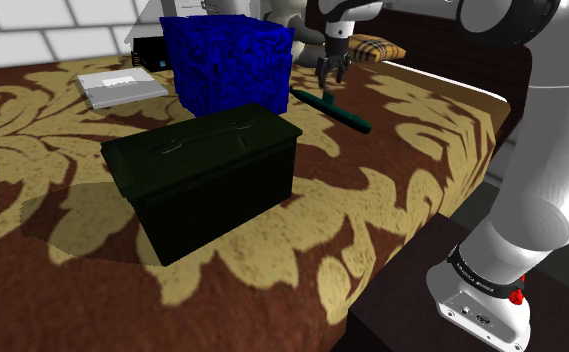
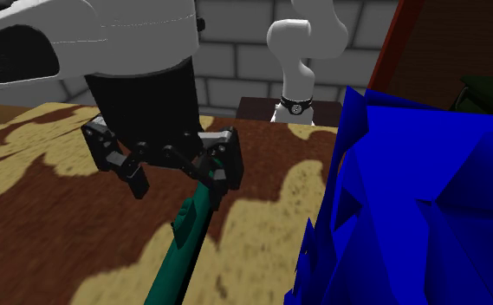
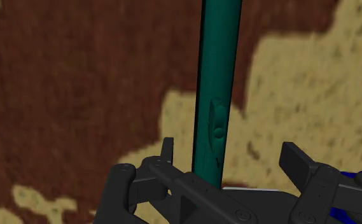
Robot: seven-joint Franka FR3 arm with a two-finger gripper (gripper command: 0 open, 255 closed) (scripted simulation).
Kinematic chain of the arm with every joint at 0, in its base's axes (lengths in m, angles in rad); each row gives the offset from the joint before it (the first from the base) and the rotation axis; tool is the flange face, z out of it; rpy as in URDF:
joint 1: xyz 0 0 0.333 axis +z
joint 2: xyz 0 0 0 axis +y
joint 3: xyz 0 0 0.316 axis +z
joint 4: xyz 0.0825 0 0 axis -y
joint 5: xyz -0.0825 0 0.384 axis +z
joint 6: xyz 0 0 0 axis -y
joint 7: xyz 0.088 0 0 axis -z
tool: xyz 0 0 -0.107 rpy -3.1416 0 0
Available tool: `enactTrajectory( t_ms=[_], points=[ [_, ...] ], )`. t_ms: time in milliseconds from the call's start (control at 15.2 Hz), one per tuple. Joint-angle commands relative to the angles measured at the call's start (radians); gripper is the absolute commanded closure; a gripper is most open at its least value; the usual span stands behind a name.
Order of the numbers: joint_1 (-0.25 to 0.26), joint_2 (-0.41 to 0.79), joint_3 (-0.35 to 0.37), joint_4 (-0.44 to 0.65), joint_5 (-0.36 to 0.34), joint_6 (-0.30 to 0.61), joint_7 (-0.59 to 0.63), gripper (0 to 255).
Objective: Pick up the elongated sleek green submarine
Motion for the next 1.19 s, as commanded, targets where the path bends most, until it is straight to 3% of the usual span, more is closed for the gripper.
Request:
enactTrajectory(
  t_ms=[0,396,462,1122],
  points=[
    [-0.002,0.012,0.000,-0.002,0.002,0.016,-0.002,0],
    [-0.002,0.023,0.001,-0.048,0.003,0.072,-0.003,0],
    [-0.002,0.023,0.001,-0.049,0.003,0.073,-0.002,255],
    [-0.002,0.020,0.000,-0.038,0.003,0.060,-0.002,255]
  ],
)
